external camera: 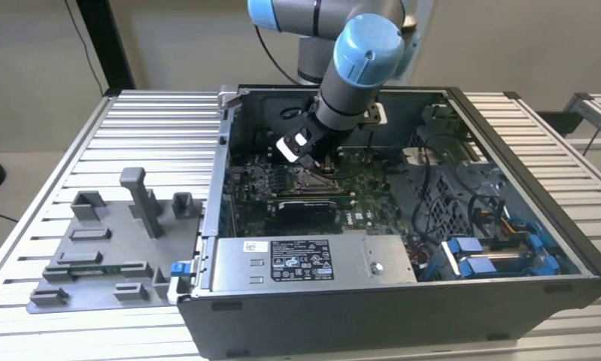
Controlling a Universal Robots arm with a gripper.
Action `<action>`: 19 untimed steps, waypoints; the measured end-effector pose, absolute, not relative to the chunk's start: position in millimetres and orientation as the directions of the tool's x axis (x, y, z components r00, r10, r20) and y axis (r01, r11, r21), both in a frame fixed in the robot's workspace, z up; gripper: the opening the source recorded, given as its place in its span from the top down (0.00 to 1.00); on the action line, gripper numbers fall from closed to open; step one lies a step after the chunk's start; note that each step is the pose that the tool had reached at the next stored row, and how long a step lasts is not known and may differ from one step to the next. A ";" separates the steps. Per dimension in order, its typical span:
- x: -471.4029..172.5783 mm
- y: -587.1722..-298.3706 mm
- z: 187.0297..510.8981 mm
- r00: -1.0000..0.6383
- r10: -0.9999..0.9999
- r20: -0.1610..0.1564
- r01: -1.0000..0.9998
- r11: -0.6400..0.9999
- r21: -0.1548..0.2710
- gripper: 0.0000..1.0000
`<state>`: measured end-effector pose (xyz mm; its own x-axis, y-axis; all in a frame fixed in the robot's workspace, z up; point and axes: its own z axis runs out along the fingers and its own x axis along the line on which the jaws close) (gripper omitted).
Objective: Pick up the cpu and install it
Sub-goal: 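Install the second cpu locking lever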
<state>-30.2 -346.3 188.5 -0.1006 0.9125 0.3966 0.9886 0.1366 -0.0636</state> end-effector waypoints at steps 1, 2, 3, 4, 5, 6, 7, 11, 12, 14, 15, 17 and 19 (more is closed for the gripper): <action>-29.9 -346.3 188.5 -0.100 0.912 0.397 0.989 0.137 -0.064 1.00; -29.9 -346.3 188.5 -0.100 0.912 0.397 0.989 0.137 -0.064 1.00; -29.9 -346.3 188.6 -0.100 0.913 0.397 0.989 0.136 -0.064 1.00; -29.9 -346.2 190.2 -0.100 0.913 0.397 0.989 0.136 -0.064 1.00; -30.0 -346.3 192.8 -0.100 0.912 0.397 0.989 0.136 -0.065 1.00; -30.7 -346.7 195.4 -0.100 0.912 0.397 0.989 0.137 -0.065 1.00; -32.2 -347.4 197.8 -0.100 0.912 0.397 0.989 0.137 -0.064 1.00; -48.4 -351.4 203.9 -0.100 0.913 0.396 0.989 0.136 -0.064 1.00; -52.5 -351.7 204.7 -0.100 0.913 0.396 0.989 0.136 -0.064 1.00; -59.1 -351.8 205.1 -0.101 0.913 0.396 0.989 0.136 -0.063 1.00; -59.9 -351.8 205.0 -0.101 0.913 0.396 0.989 0.136 -0.062 1.00; -61.7 -351.8 204.0 -0.102 0.913 0.396 0.989 0.136 -0.060 1.00; -62.9 -351.8 201.6 -0.102 0.913 0.395 0.989 0.136 -0.059 1.00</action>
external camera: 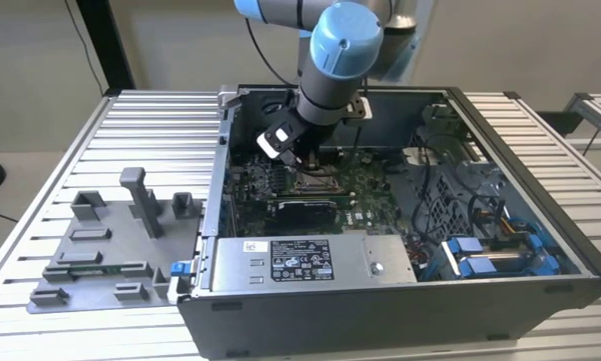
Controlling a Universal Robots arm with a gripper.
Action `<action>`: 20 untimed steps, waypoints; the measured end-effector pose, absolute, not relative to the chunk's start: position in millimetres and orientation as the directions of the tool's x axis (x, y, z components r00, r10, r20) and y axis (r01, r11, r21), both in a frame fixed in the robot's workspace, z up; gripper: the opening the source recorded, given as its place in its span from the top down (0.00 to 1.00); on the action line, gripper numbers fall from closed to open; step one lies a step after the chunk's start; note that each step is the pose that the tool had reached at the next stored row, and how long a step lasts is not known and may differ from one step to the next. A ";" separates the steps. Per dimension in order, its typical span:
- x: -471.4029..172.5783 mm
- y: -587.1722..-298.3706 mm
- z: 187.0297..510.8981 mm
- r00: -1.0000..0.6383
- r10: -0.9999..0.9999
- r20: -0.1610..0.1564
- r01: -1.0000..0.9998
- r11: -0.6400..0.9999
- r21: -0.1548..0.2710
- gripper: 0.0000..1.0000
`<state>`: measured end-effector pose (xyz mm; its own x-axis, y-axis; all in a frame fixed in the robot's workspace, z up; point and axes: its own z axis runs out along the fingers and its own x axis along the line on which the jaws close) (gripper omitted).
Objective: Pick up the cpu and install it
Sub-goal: 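Install the second cpu locking lever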
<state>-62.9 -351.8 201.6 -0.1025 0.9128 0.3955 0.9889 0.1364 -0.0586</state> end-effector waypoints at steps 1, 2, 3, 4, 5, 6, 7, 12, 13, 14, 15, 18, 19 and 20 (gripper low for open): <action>-62.9 -351.6 199.8 -0.103 0.913 0.395 0.989 0.137 -0.058 1.00; -63.0 -351.1 198.3 -0.103 0.913 0.395 0.989 0.136 -0.059 1.00; -63.0 -350.3 197.1 -0.102 0.913 0.395 0.989 0.136 -0.059 1.00; -63.0 -349.4 196.3 -0.102 0.913 0.395 0.989 0.136 -0.059 1.00; -62.9 -348.2 195.5 -0.103 0.913 0.395 0.989 0.136 -0.059 1.00; -62.8 -347.4 194.8 -0.103 0.913 0.395 0.989 0.136 -0.058 1.00; -62.7 -346.5 194.3 -0.103 0.913 0.395 0.989 0.136 -0.058 1.00; -60.6 -345.8 197.6 -0.102 0.913 0.394 0.989 0.136 -0.059 1.00; -60.7 -345.8 201.7 -0.103 0.913 0.395 0.989 0.137 -0.059 1.00; -61.9 -345.9 205.4 -0.102 0.913 0.394 0.989 0.136 -0.059 1.00; -63.6 -346.3 208.2 -0.102 0.913 0.394 0.989 0.136 -0.059 1.00; -68.7 -348.2 209.2 -0.103 0.921 0.377 0.989 0.136 -0.061 1.00; -68.8 -349.3 209.3 -0.103 0.924 0.369 0.989 0.135 -0.062 1.00; -68.9 -349.7 209.3 -0.103 0.927 0.360 0.989 0.135 -0.063 1.00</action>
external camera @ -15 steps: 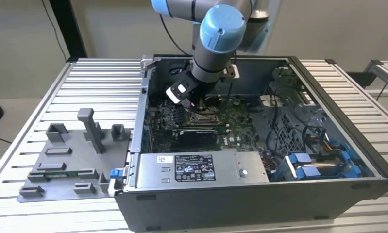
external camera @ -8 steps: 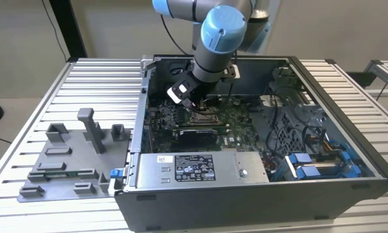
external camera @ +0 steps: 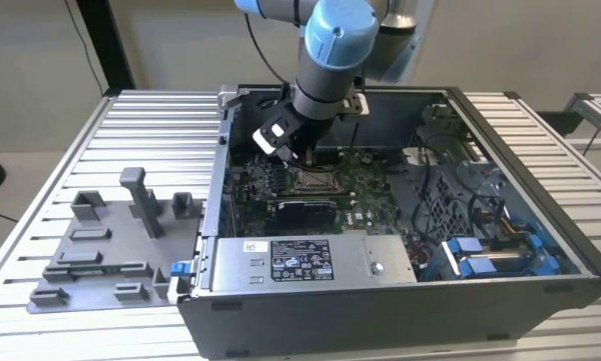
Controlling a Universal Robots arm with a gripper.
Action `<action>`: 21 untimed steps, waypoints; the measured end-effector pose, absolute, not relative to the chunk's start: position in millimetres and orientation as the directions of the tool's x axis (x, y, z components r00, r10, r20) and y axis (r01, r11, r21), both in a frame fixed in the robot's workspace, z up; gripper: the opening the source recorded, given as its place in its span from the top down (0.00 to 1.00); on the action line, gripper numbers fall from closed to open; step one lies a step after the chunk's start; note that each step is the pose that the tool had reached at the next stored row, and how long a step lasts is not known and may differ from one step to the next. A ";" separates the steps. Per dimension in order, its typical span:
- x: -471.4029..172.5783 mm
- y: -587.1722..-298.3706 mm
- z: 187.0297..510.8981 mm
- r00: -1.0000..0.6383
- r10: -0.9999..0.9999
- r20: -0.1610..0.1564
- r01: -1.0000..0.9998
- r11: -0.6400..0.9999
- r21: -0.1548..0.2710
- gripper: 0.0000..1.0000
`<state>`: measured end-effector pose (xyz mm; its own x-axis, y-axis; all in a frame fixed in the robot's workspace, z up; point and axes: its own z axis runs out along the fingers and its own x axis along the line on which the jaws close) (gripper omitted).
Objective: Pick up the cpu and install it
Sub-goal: 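Install the second cpu locking lever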
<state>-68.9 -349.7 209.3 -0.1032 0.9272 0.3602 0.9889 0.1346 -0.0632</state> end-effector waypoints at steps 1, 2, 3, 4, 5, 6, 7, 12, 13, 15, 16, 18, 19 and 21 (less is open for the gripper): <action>-68.9 -349.7 209.1 -0.103 0.929 0.356 0.989 0.134 -0.064 1.00; -68.9 -349.5 208.2 -0.103 0.930 0.353 0.989 0.134 -0.064 1.00; -69.0 -348.7 207.4 -0.103 0.930 0.353 0.989 0.134 -0.064 1.00; -69.0 -347.5 206.9 -0.103 0.930 0.352 0.989 0.134 -0.064 1.00; -68.9 -345.7 206.4 -0.104 0.930 0.352 0.989 0.134 -0.063 1.00; -68.9 -344.1 206.0 -0.104 0.930 0.352 0.989 0.134 -0.063 1.00; -68.9 -342.7 205.5 -0.104 0.930 0.352 0.989 0.134 -0.062 1.00; -69.0 -343.9 204.7 -0.107 0.927 0.359 0.989 0.137 -0.060 1.00; -69.2 -345.5 204.7 -0.108 0.926 0.362 0.989 0.139 -0.060 1.00; -70.1 -351.0 204.7 -0.109 0.925 0.365 0.988 0.139 -0.059 1.00; -70.5 -353.3 204.7 -0.109 0.923 0.368 0.988 0.140 -0.059 1.00; -71.0 -356.5 205.0 -0.108 0.916 0.387 0.988 0.141 -0.056 1.00; -71.0 -357.5 205.0 -0.109 0.909 0.403 0.988 0.142 -0.053 1.00; -71.2 -359.0 205.0 -0.109 0.893 0.436 0.988 0.144 -0.048 1.00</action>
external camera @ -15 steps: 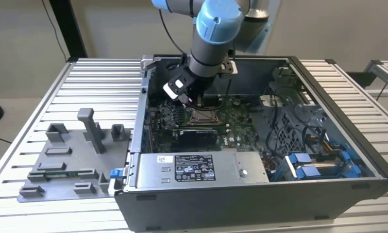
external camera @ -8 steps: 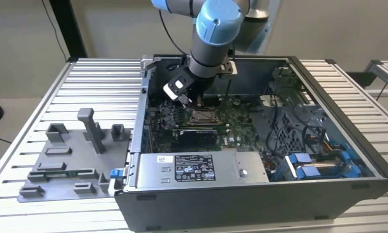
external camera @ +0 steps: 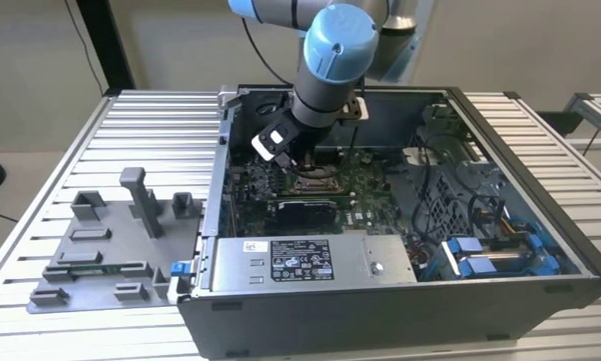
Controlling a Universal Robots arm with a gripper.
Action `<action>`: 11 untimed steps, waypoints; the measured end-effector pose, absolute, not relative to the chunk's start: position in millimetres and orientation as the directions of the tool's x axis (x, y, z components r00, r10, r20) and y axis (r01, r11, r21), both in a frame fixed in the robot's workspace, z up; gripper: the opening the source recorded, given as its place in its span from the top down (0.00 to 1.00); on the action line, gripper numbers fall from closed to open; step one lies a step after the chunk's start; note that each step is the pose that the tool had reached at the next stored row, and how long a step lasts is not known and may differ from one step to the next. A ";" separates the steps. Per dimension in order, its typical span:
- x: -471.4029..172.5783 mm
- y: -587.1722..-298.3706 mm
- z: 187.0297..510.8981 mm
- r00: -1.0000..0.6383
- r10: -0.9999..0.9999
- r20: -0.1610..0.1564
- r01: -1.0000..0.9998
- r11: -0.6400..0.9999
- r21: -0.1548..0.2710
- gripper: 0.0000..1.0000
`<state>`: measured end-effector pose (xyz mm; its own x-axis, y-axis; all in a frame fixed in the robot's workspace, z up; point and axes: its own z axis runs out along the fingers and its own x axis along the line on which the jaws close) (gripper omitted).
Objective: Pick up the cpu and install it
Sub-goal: 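Install the second cpu locking lever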
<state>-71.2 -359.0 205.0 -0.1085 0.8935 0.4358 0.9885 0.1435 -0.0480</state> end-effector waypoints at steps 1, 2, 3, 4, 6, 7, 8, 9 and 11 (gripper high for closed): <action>-71.2 -359.7 205.0 -0.109 0.890 0.442 0.988 0.144 -0.047 1.00; -71.2 -360.5 205.0 -0.109 0.890 0.443 0.988 0.144 -0.047 1.00; -71.1 -361.4 205.0 -0.109 0.890 0.443 0.988 0.144 -0.047 1.00; -71.2 -361.6 205.0 -0.109 0.890 0.443 0.988 0.144 -0.047 1.00; -71.1 -361.6 204.3 -0.108 0.891 0.440 0.988 0.144 -0.047 1.00; -71.1 -361.6 203.6 -0.109 0.892 0.439 0.988 0.144 -0.048 1.00; -71.1 -361.6 202.7 -0.109 0.892 0.438 0.988 0.144 -0.048 1.00; -71.1 -361.3 201.7 -0.109 0.892 0.438 0.988 0.144 -0.048 1.00; -71.1 -360.6 199.8 -0.109 0.893 0.438 0.988 0.144 -0.048 1.00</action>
<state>-71.1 -360.6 199.8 -0.1085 0.8926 0.4375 0.9885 0.1436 -0.0477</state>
